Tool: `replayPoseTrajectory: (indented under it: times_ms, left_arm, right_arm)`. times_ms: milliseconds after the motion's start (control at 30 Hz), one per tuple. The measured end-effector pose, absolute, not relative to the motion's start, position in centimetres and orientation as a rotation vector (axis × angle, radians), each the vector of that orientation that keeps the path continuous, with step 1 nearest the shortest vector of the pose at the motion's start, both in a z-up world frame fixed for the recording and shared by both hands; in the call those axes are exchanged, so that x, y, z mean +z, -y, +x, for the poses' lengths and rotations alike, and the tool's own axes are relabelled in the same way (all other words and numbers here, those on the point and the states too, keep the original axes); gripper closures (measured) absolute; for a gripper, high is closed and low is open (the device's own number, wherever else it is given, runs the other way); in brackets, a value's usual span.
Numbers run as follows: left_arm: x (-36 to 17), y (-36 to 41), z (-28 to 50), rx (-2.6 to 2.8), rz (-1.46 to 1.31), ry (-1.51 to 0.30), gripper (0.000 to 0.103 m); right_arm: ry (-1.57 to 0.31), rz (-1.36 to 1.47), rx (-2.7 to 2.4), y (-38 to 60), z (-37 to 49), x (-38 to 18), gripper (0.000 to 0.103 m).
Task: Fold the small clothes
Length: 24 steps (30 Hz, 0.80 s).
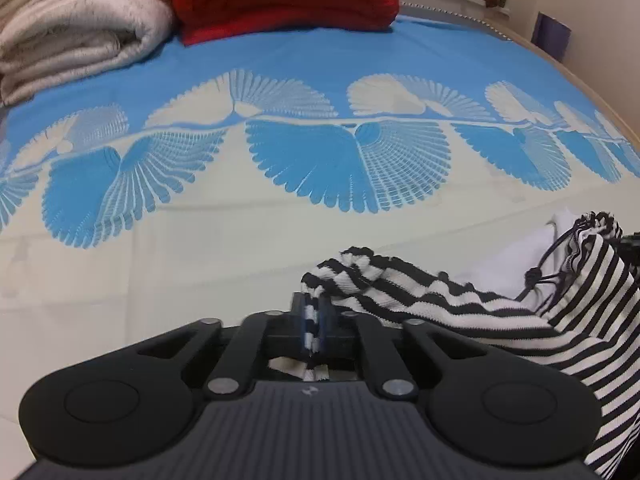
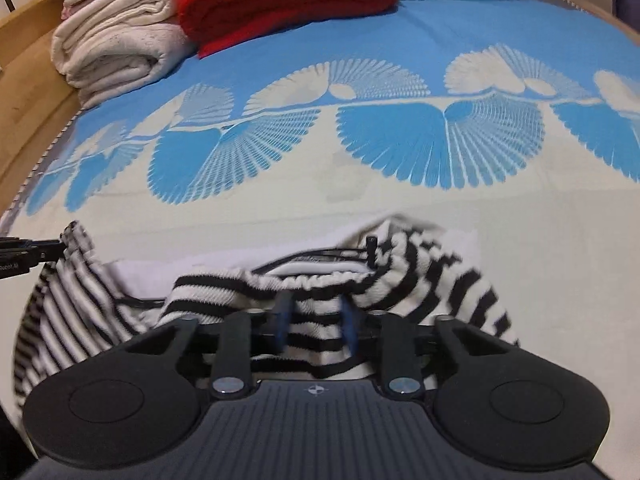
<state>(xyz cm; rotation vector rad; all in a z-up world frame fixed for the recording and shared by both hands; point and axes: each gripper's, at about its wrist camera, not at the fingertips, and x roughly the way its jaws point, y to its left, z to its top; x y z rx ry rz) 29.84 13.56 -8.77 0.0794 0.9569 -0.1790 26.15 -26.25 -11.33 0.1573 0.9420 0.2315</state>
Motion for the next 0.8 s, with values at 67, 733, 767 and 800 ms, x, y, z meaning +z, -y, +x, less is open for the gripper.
replayPoseTrajectory:
  times_ms: [67, 733, 767, 800]
  left_arm:
    - [-8.5, -14.2, 30.4, -0.162, 0.058, -0.937, 0.099]
    - [-8.0, -19.7, 30.6, -0.088, -0.218, -1.062, 0.059]
    - [-7.6, -20.1, 30.2, -0.09, -0.232, -1.065, 0.059]
    - [-7.4, -20.6, 29.6, -0.095, -0.257, -1.074, 0.059]
  right_arm:
    - [-0.918, 0.148, 0.22, 26.2, 26.8, -11.2, 0.094]
    - [-0.833, 0.069, 0.033, 28.6, 29.8, -10.8, 0.086]
    - [-0.815, 0.092, 0.04, 29.0, 29.2, -10.3, 0.08]
    - [-0.793, 0.109, 0.043, 29.7, 28.6, -9.7, 0.074]
